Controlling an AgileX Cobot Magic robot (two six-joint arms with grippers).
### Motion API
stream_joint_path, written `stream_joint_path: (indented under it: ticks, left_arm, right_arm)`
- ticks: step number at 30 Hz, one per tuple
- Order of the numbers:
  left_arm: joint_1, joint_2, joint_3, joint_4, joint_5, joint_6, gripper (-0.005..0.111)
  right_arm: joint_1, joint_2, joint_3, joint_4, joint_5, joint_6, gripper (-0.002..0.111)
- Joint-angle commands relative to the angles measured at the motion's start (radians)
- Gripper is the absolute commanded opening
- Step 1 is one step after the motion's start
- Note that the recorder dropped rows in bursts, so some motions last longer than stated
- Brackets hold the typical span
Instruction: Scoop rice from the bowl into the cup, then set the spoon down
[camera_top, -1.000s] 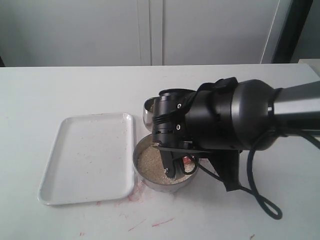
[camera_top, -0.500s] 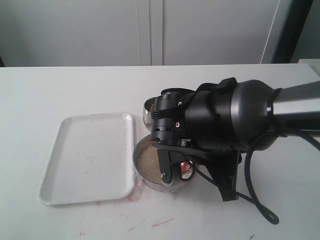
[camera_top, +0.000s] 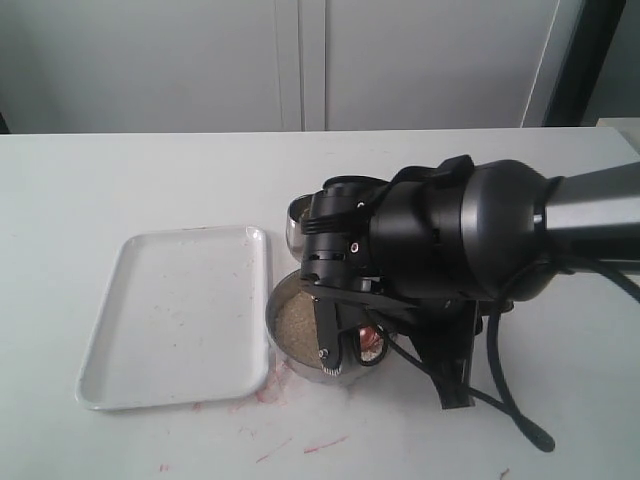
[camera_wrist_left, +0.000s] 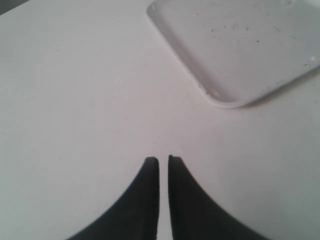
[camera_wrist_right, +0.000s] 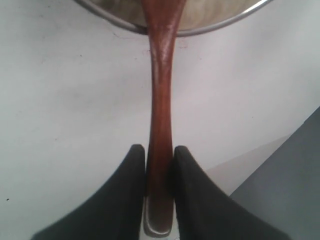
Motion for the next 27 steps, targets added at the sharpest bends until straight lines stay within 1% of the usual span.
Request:
stream_joint_path:
  ticks: [1, 8, 13, 17, 27]
  left_arm:
    - [-0.004, 0.007, 0.009, 0.000, 0.041, -0.006, 0.014]
    - [-0.004, 0.007, 0.009, 0.000, 0.041, -0.006, 0.014]
    - [-0.004, 0.007, 0.009, 0.000, 0.041, -0.006, 0.014]
    - [-0.004, 0.007, 0.009, 0.000, 0.041, -0.006, 0.014]
    - [-0.004, 0.007, 0.009, 0.000, 0.041, -0.006, 0.014]
  right_arm:
    - [-0.006, -0.002, 0.001, 0.013, 0.008, 0.005, 0.000]
    - [-0.006, -0.002, 0.001, 0.061, 0.008, -0.002, 0.000]
    - [-0.006, -0.002, 0.001, 0.147, -0.010, -0.047, 0.000]
    - [-0.006, -0.002, 0.001, 0.152, -0.015, -0.047, 0.000]
    - [-0.006, -0.006, -0.069, 0.120, 0.008, -0.047, 0.000]
